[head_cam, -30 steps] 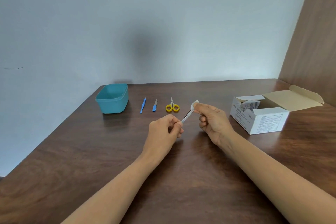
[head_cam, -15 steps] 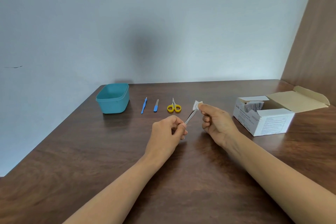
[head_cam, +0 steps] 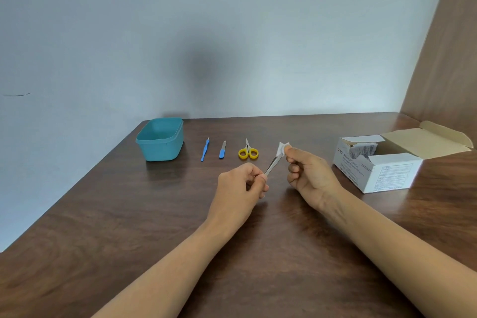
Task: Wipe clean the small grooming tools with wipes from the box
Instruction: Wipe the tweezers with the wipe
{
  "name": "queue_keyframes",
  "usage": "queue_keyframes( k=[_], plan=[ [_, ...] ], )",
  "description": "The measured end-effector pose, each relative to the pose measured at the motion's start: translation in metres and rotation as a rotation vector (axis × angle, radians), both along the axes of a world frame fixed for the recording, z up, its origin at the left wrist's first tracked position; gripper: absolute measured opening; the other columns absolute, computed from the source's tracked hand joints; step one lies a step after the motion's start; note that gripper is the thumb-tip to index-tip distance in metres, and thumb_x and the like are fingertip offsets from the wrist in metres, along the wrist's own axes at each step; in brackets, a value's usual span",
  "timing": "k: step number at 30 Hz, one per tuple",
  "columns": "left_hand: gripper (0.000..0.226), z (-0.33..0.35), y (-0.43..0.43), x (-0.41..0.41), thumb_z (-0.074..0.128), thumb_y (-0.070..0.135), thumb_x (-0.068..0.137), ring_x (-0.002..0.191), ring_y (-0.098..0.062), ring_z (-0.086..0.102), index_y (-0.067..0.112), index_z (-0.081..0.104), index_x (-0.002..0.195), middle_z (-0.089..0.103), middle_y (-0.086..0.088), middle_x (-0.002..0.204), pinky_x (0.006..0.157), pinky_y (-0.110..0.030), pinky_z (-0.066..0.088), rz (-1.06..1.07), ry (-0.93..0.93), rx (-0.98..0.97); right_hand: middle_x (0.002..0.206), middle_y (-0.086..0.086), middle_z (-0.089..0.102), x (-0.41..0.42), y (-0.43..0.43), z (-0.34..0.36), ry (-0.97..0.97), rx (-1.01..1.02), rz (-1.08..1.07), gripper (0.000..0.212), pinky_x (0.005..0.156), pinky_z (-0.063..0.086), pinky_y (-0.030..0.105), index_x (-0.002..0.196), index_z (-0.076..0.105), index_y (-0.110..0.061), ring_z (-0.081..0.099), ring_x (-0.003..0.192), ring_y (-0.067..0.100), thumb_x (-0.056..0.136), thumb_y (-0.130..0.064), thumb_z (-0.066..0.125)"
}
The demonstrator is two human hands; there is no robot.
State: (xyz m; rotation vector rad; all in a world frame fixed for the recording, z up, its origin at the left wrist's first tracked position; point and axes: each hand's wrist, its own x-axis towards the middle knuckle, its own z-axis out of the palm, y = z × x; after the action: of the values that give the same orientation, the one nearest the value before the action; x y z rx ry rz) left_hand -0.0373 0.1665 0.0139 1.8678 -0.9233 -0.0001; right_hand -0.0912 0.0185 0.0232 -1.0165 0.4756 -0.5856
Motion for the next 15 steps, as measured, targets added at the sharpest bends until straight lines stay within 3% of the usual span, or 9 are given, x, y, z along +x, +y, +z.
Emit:
queue_keyframes(
  k=[7, 15],
  plan=[
    [0.012, 0.0016, 0.0005, 0.0002, 0.057, 0.018, 0.094, 0.065, -0.002, 0.067, 0.014, 0.066, 0.087, 0.072, 0.005, 0.073, 0.065, -0.01, 0.051, -0.007, -0.004, -0.004, 0.058, -0.012, 0.059, -0.0013, 0.0038, 0.0002, 0.002, -0.058, 0.029, 0.006, 0.041, 0.029, 0.013, 0.081, 0.068, -0.01, 0.034, 0.042, 0.002, 0.079, -0.014, 0.072],
    [0.012, 0.0016, 0.0006, 0.0005, 0.057, 0.02, 0.094, 0.065, 0.0, 0.066, 0.014, 0.067, 0.089, 0.071, 0.007, 0.074, 0.065, -0.008, 0.05, -0.006, -0.015, -0.005, 0.06, -0.008, 0.046, -0.0006, 0.0023, -0.0006, -0.014, -0.01, -0.003, 0.003, 0.041, 0.028, 0.014, 0.085, 0.065, -0.011, 0.034, 0.043, 0.002, 0.088, -0.013, 0.063]
  ],
)
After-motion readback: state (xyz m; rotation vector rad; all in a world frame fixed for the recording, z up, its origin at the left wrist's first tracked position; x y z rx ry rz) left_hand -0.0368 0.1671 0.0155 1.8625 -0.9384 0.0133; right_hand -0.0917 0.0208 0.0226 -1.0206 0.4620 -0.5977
